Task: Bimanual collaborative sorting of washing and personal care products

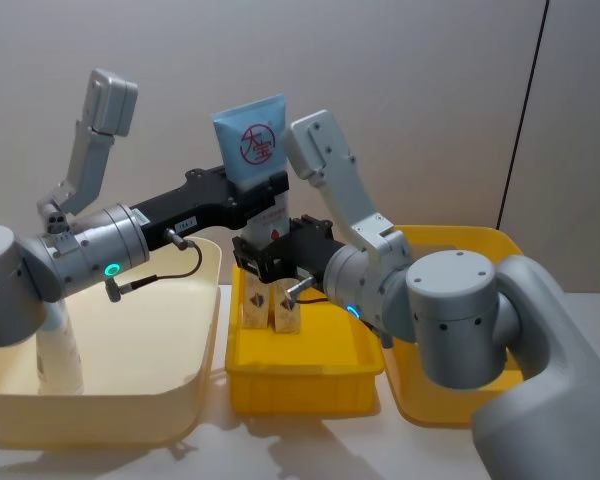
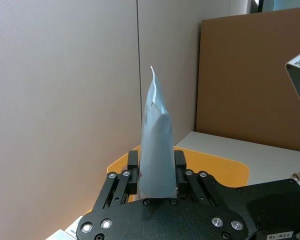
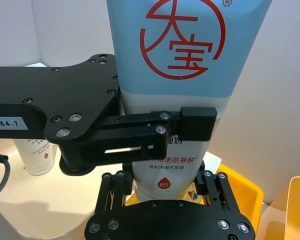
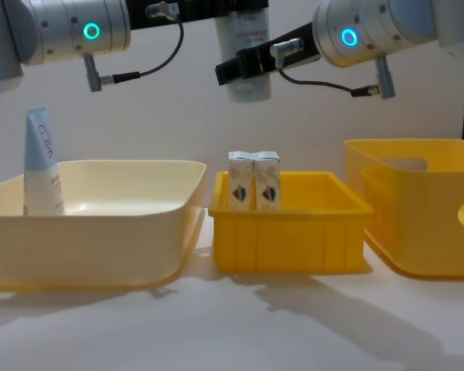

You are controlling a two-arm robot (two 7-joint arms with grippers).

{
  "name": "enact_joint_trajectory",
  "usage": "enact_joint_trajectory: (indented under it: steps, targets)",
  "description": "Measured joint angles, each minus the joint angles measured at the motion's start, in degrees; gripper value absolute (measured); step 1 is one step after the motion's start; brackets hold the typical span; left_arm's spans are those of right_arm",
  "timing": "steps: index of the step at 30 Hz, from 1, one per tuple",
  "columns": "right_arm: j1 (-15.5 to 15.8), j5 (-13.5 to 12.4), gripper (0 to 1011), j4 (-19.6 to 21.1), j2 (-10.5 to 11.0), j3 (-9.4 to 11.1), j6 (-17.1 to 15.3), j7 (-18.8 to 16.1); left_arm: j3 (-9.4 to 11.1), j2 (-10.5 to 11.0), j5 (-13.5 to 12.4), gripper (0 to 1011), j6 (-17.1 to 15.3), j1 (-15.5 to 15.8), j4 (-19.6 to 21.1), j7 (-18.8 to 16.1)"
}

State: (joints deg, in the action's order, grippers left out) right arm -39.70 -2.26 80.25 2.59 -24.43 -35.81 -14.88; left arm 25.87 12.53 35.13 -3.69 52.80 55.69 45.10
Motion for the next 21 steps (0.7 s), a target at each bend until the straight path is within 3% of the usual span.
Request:
enact_joint_trajectory:
  steps: [7,14,21]
  targets:
    - [0.0,0.0,666,0.0,0.0,0.0,0.0,0.0,0.0,0.0,0.0,595,0.0,0.0,0.0,0.0]
    - [-0.1,0.0,666,-0.1,0.1,0.1,0.1,0.0,0.0,0.1,0.0,847,0.0,0.0,0.0,0.0]
    - [-0.2,0.4,666,0.3,1.0,1.1,0.0,0.1,0.0,0.1,0.0,1000,0.0,0.0,0.0,0.0]
